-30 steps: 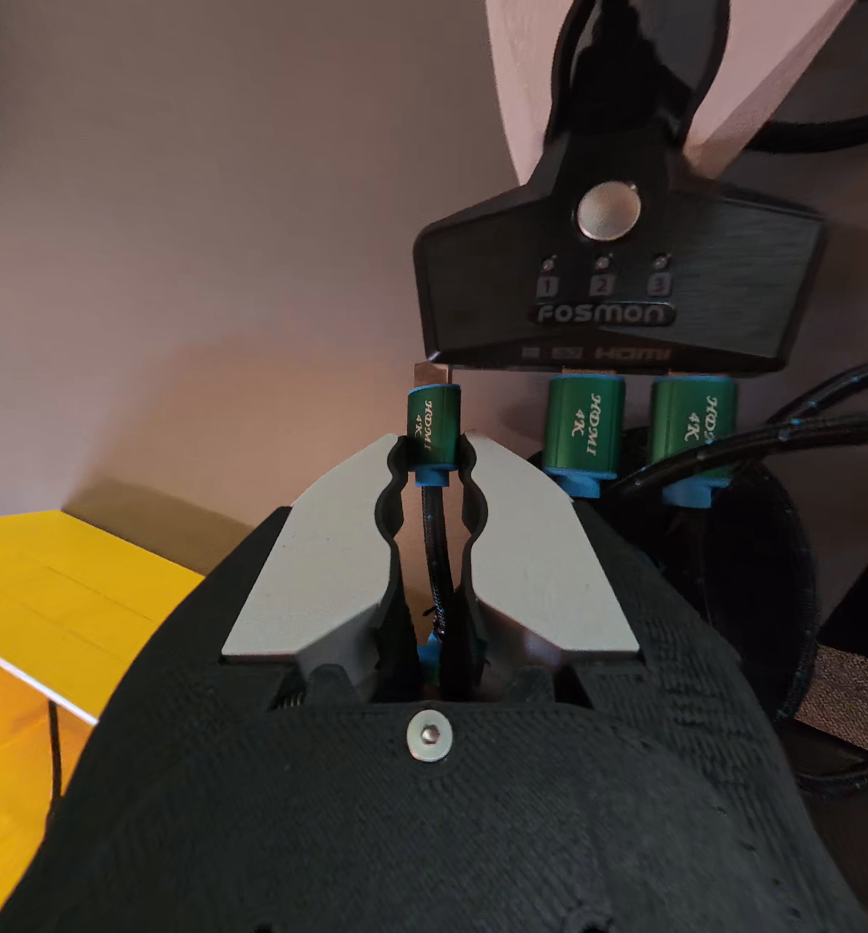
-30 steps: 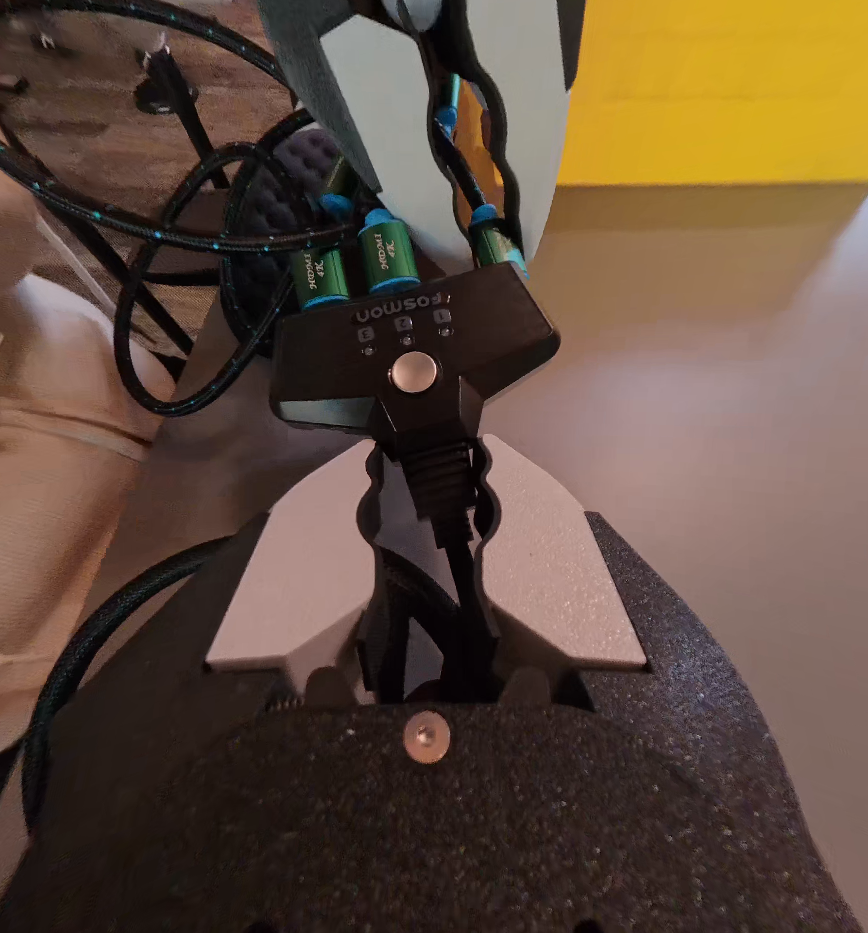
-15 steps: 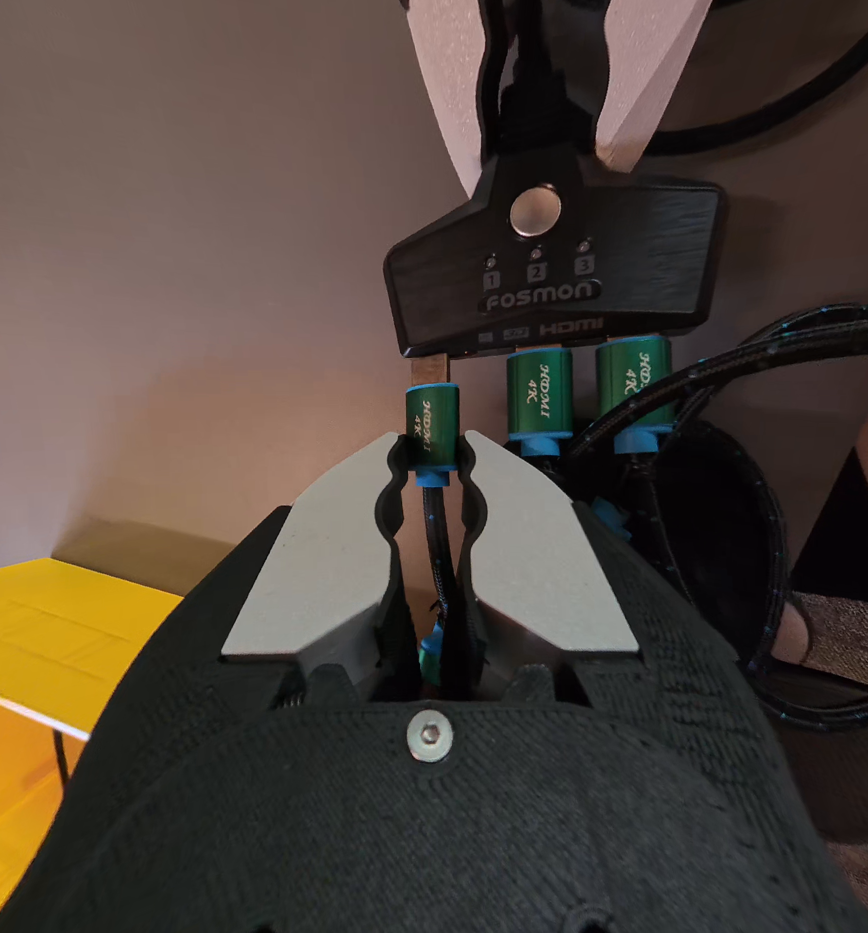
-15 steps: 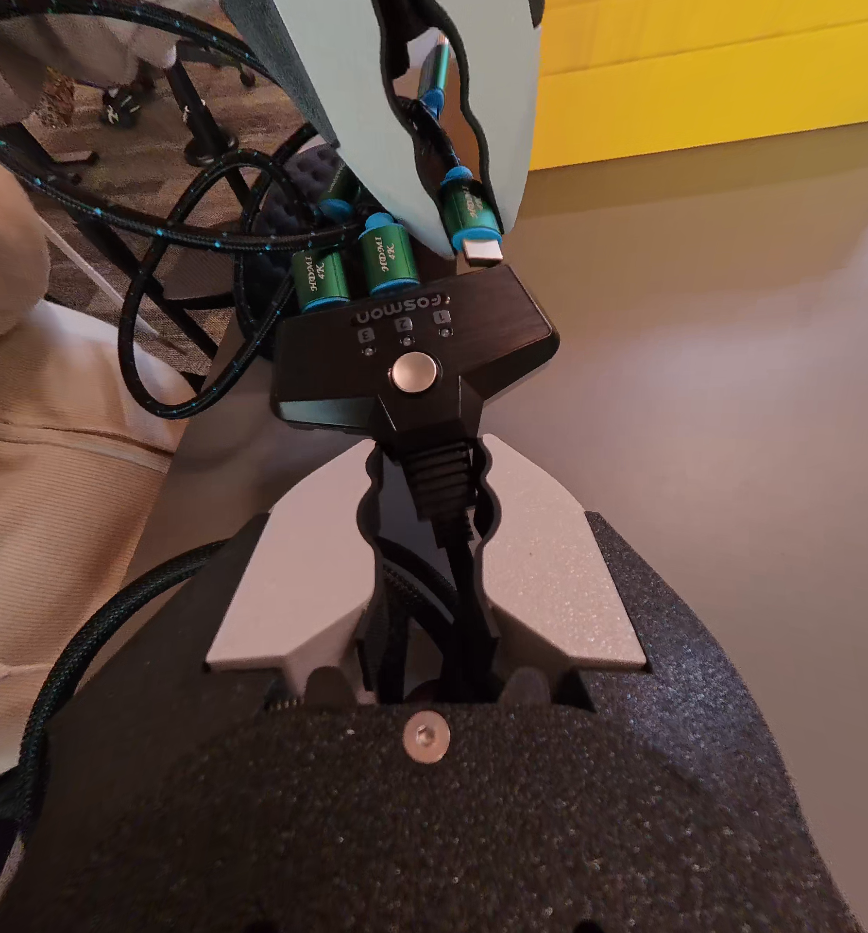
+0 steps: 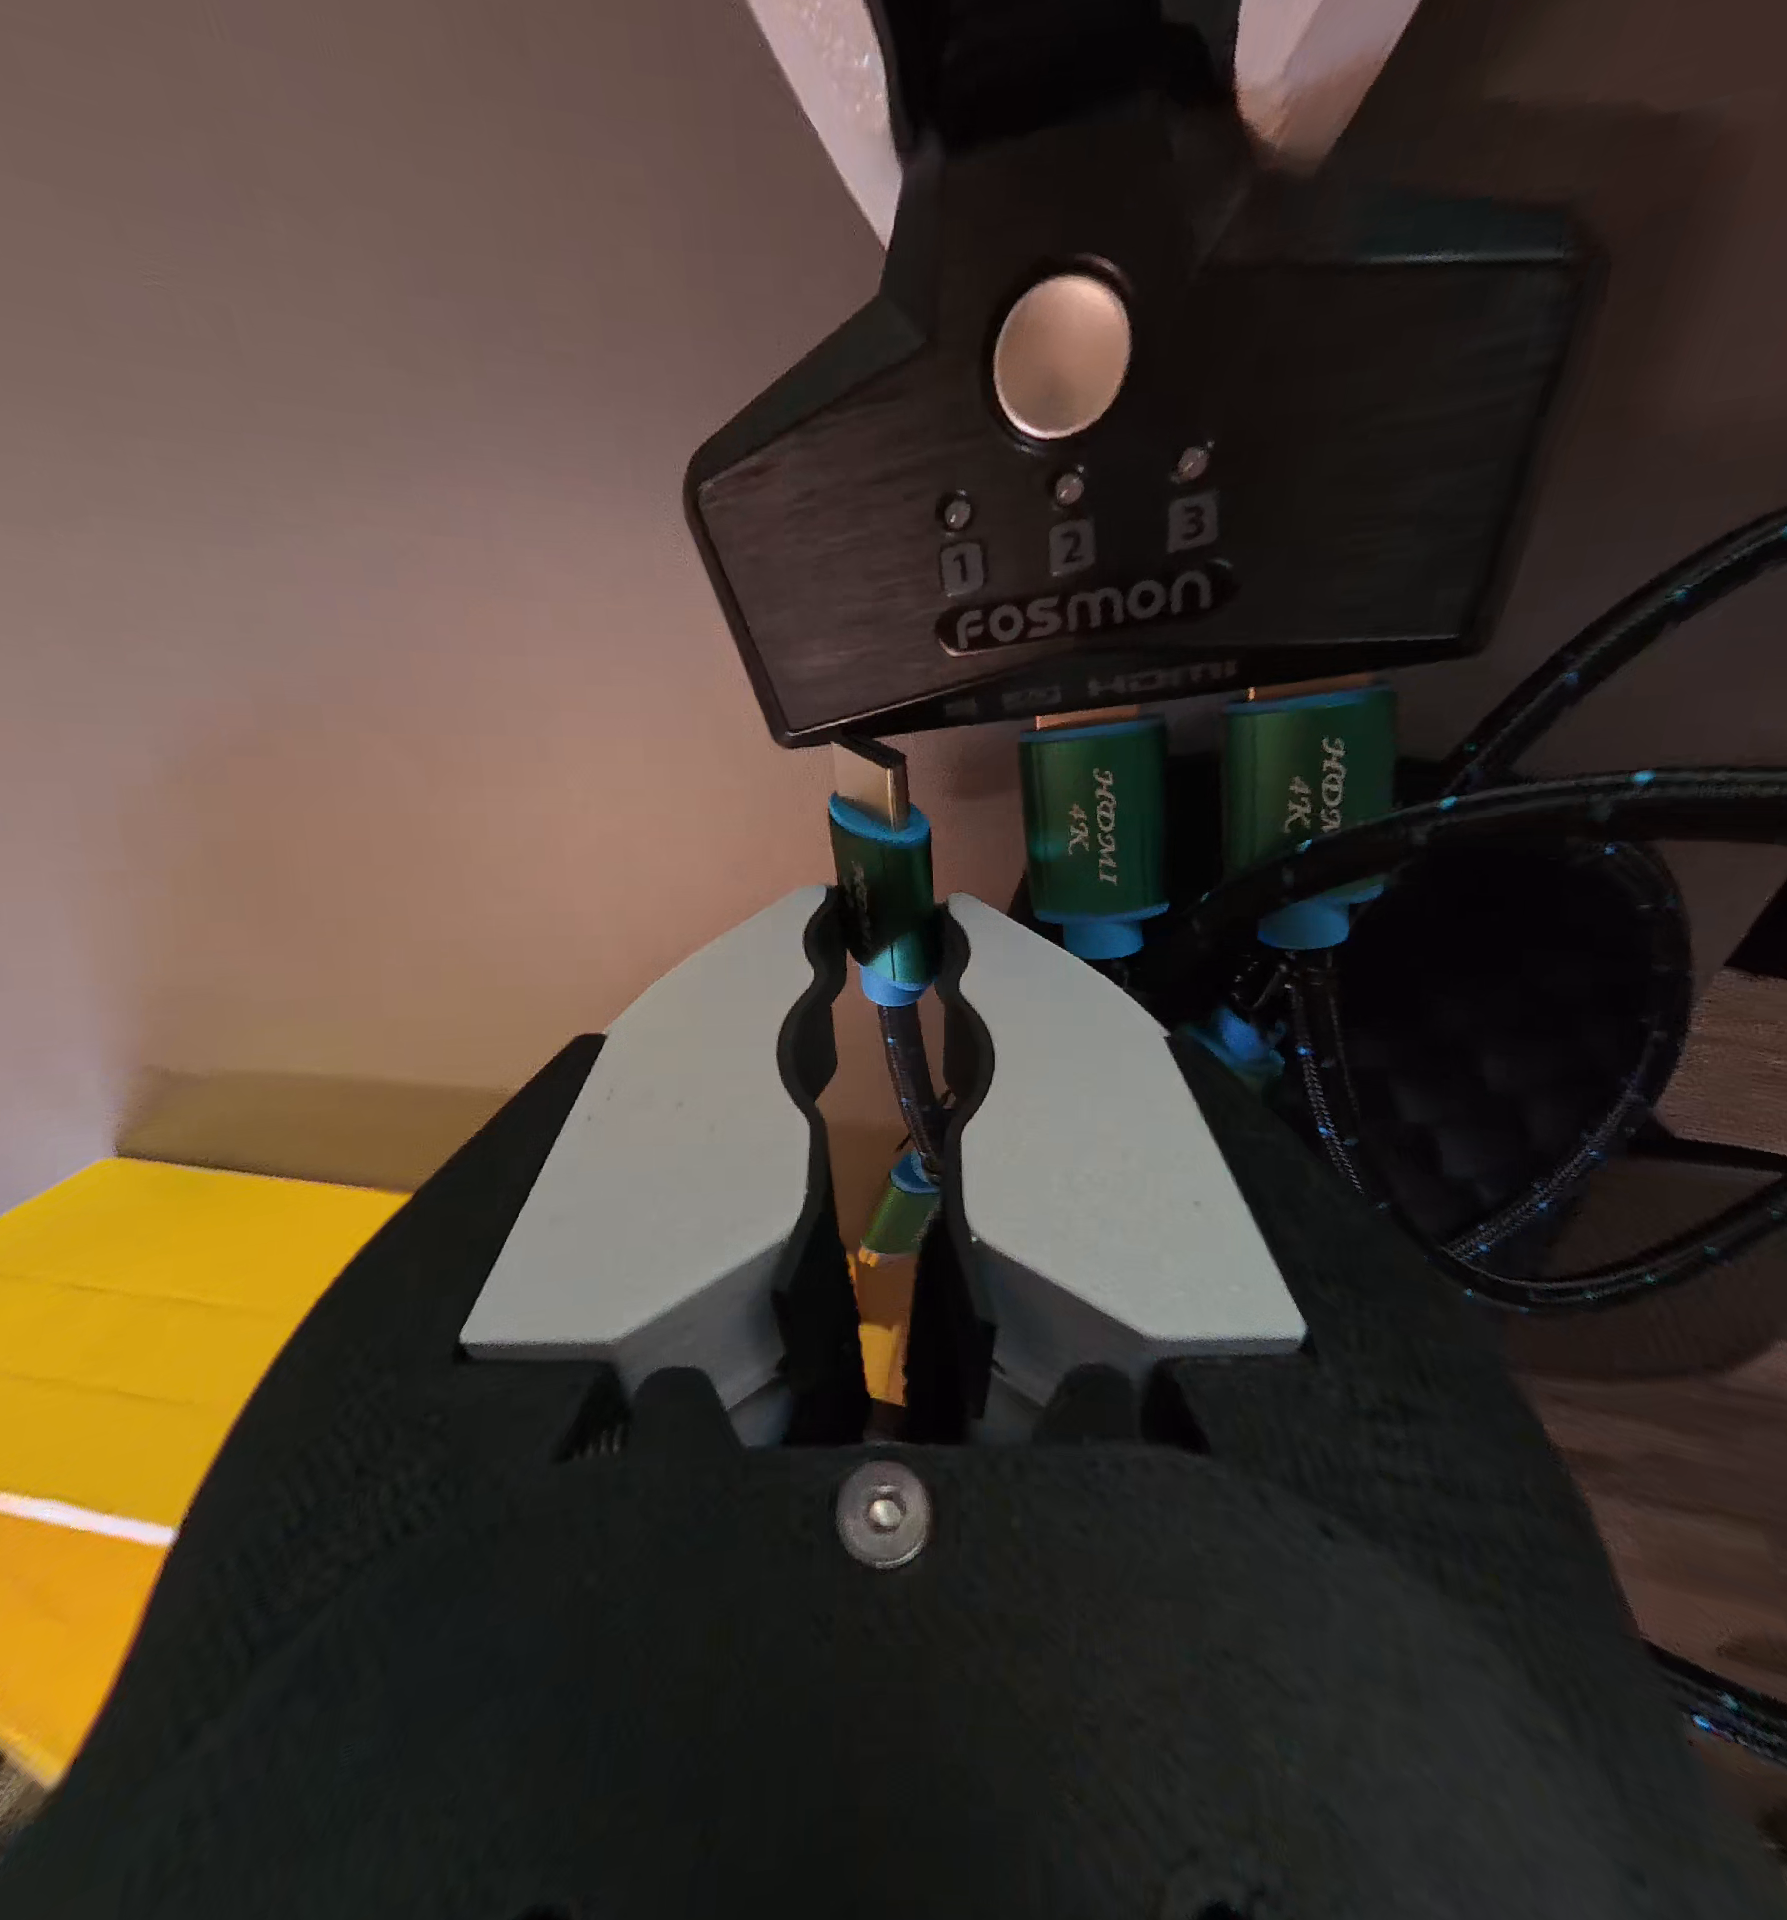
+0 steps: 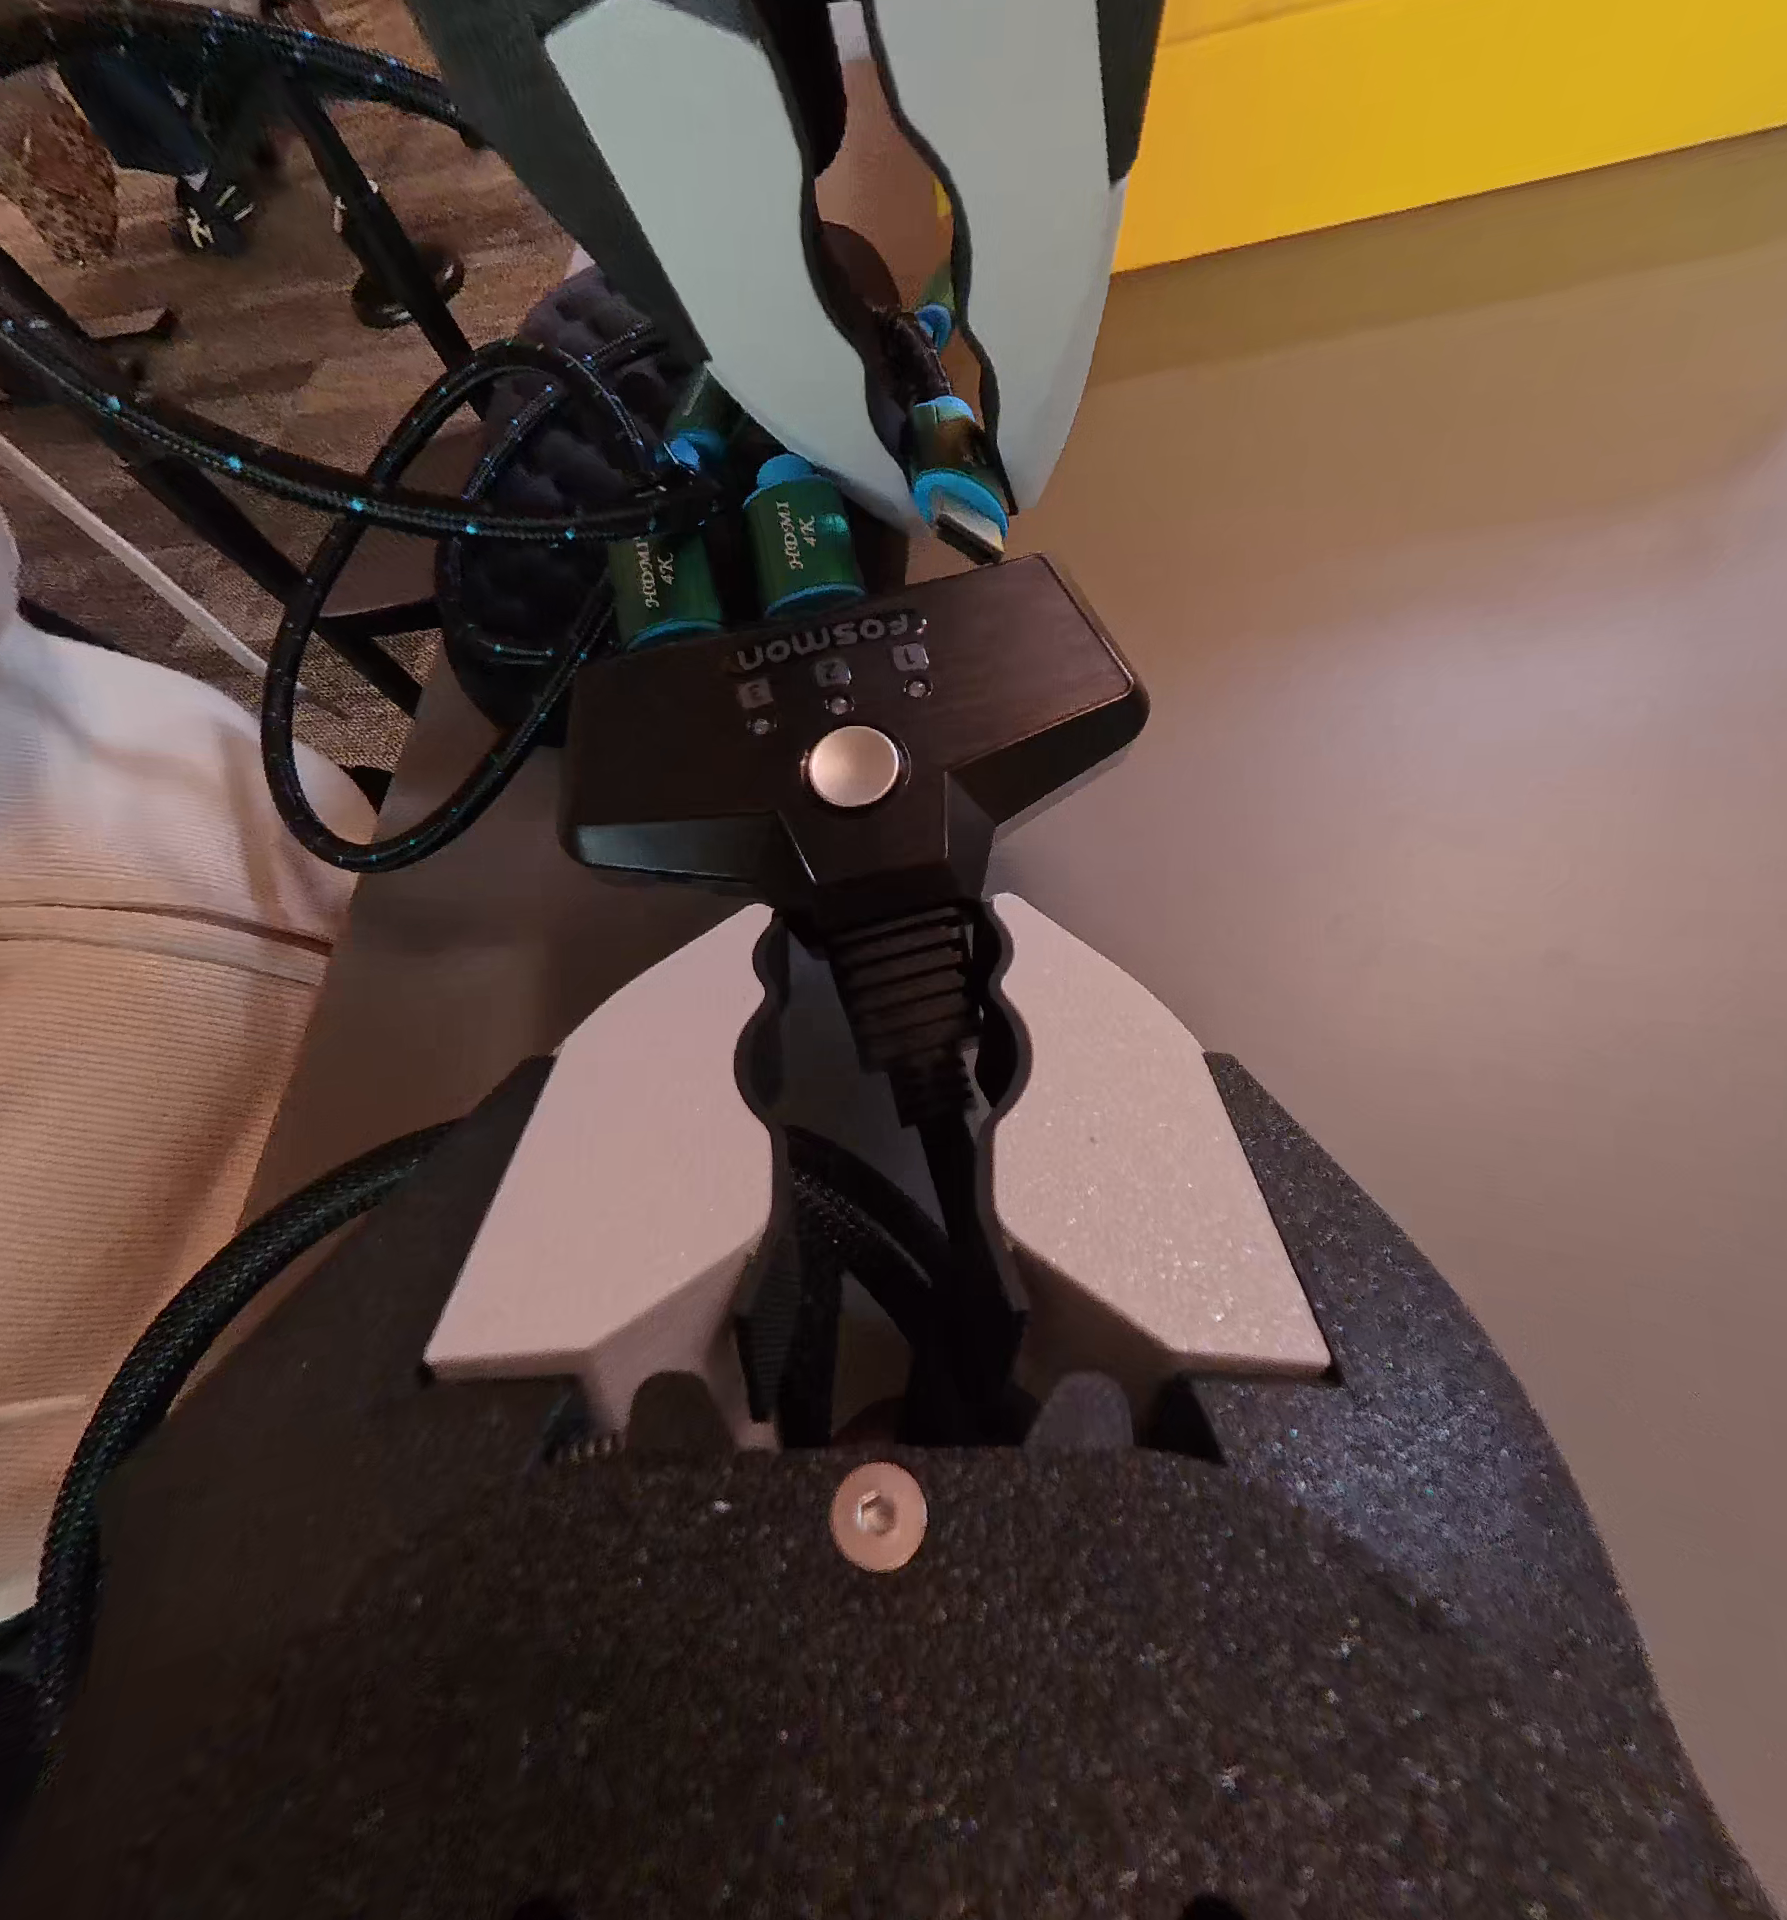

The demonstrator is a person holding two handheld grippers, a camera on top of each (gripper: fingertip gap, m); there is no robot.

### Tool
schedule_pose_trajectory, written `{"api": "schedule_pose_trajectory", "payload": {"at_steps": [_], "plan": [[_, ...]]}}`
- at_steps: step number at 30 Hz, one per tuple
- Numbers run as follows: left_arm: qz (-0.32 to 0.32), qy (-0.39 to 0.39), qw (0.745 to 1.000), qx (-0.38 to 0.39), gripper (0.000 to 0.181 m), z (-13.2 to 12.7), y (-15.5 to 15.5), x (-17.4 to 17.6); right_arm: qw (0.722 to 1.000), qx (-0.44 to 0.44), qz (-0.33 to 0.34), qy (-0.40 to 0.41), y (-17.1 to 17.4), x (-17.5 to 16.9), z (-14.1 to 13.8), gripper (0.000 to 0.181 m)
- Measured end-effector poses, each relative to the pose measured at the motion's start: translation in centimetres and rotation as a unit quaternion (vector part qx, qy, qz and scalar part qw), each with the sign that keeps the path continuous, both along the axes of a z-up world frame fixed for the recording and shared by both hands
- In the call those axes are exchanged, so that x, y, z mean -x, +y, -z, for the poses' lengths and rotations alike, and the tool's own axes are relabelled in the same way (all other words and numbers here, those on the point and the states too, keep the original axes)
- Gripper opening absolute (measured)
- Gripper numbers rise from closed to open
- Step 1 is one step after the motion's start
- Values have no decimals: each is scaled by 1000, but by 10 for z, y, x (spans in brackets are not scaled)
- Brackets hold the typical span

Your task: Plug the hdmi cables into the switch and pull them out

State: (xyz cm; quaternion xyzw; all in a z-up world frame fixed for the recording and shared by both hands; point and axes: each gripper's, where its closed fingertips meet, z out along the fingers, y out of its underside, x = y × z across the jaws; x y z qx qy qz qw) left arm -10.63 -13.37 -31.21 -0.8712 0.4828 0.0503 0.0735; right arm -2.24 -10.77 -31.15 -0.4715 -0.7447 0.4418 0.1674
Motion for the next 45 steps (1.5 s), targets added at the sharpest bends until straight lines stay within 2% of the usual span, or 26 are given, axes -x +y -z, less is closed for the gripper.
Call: {"api": "schedule_pose_trajectory", "payload": {"at_steps": [3, 6, 8, 12, 17, 21, 23, 25, 29, 33, 39, 45], "plan": [[-28, -99, 994, 35, 17, 2, -2, -7, 1000, -12, 0, 1, 1, -2, 2, 34], [-48, -207, 975, 70, 22, -2, -7, -13, 1000, -21, -7, 3, 0, -1, 2, 34], [-59, -229, 967, 93, 24, -4, -11, -12, 1000, -21, -7, 4, 0, -1, 2, 34], [-33, -239, 963, 119, 24, -8, -20, -15, 999, -26, -20, 12, -3, -2, 1, 34], [-28, -256, 954, 155, 18, -10, -23, -17, 999, -30, -29, 20, -5, -3, -1, 34], [-29, -232, 964, 130, 17, -8, -16, -12, 999, -39, -30, 22, -4, -3, 0, 34], [-73, -152, 983, 68, 15, -5, -4, 10, 998, -46, -23, 23, 0, -3, 1, 34], [-84, -83, 993, 16, 14, -5, -3, 24, 998, -52, -11, 29, 5, -3, -1, 34], [-102, -64, 993, -12, 14, -2, -7, 14, 998, -61, -9, 19, 1, 0, 1, 34], [-83, -32, 996, -14, 14, 6, -3, 8, 999, -37, 10, 0, -1, 2, 2, 34], [-74, -16, 996, -43, 14, -1, -4, 15, 999, -23, 19, -15, -1, 2, 5, 34], [-33, 7, 997, -68, 13, -3, -4, 13, 1000, -15, 19, -14, -1, 3, 4, 34]]}}
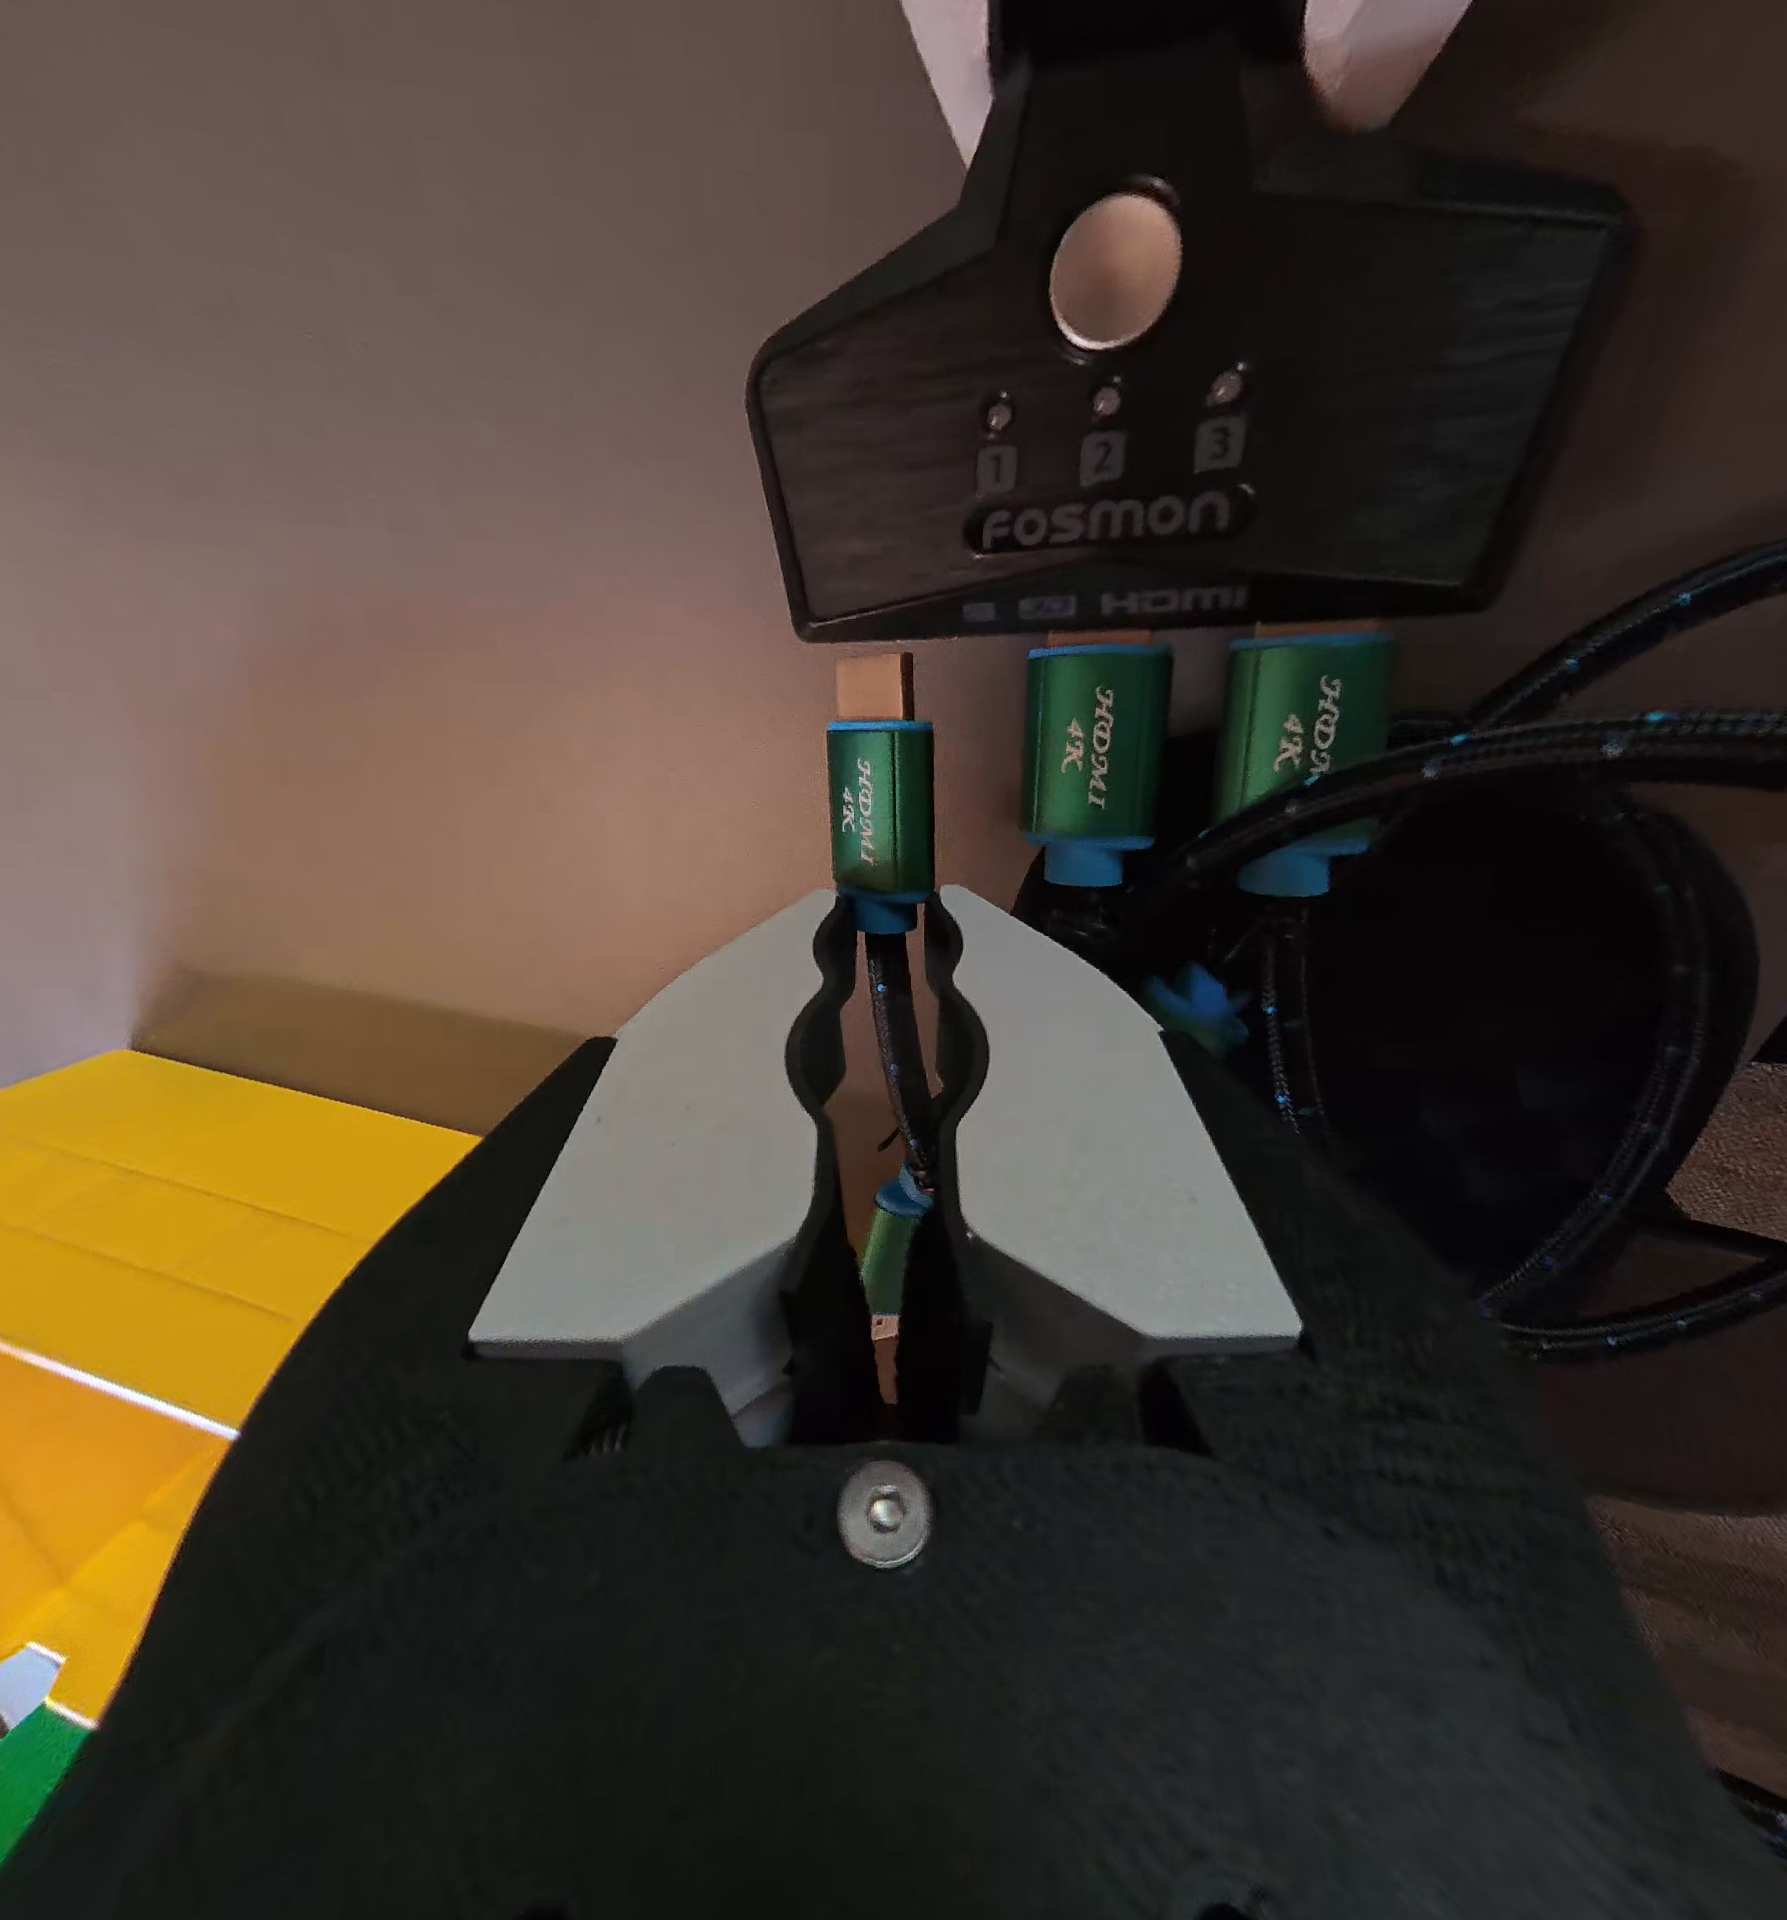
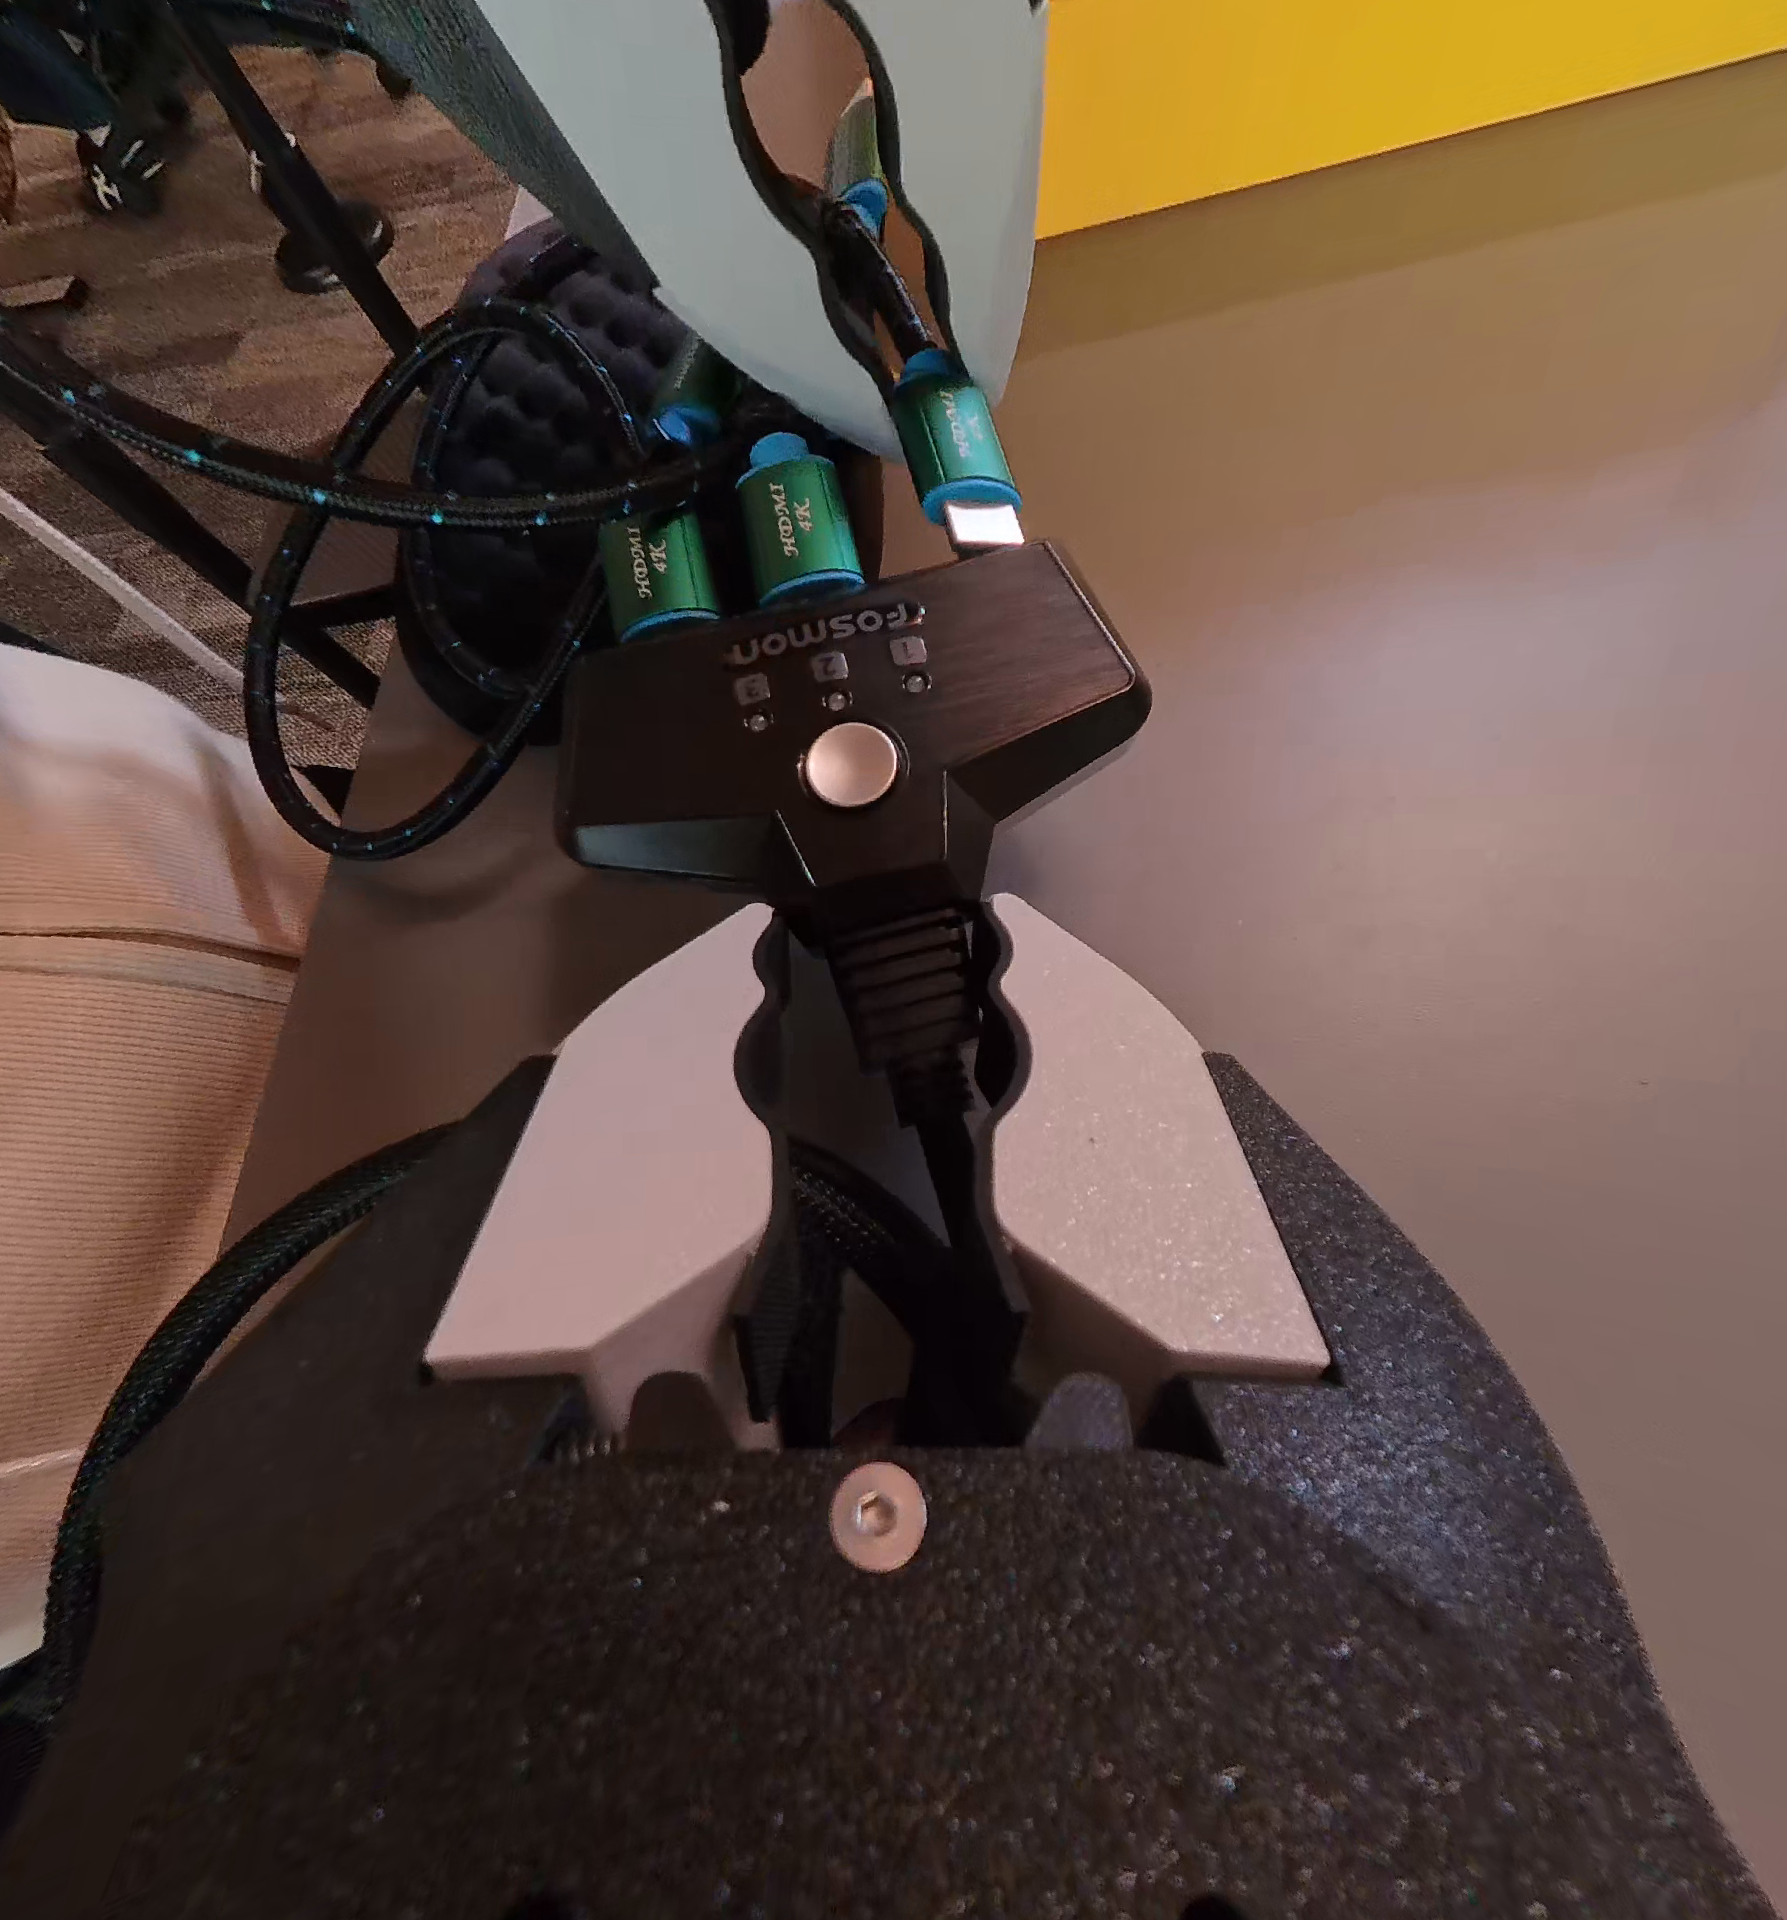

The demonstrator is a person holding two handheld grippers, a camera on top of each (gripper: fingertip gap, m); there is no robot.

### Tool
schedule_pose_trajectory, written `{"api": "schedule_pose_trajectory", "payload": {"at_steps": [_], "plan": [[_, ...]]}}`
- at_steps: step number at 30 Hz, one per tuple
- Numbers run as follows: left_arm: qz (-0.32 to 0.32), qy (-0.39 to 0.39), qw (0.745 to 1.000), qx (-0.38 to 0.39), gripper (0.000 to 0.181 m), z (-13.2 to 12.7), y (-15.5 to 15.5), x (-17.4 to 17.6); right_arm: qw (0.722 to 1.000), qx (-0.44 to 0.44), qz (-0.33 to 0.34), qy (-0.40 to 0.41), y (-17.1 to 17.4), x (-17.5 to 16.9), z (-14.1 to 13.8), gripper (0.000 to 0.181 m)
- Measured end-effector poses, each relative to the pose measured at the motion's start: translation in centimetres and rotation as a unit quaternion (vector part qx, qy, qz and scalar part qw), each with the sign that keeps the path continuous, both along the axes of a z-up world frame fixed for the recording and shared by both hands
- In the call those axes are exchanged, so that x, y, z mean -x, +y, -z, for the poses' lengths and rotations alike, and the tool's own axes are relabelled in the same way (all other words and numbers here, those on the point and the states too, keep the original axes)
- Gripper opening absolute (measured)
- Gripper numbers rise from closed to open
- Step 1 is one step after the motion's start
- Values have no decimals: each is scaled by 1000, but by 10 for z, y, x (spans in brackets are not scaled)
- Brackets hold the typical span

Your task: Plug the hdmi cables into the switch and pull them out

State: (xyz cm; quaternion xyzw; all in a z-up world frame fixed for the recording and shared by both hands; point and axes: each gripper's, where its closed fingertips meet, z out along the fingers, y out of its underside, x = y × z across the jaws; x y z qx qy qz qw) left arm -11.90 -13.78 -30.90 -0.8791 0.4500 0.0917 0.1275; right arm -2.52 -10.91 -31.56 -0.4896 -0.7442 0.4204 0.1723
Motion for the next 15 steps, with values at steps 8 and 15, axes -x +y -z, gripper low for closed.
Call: {"api": "schedule_pose_trajectory", "payload": {"at_steps": [8, 15], "plan": [[51, 29, 998, 6, 11, 2, 2, 1, 1000, 7, 2, -5, 1, 0, 1, 34], [-11, -114, 992, 58, 15, 5, 0, -5, 1000, 0, 2, -4, 3, 1, 2, 34]]}}
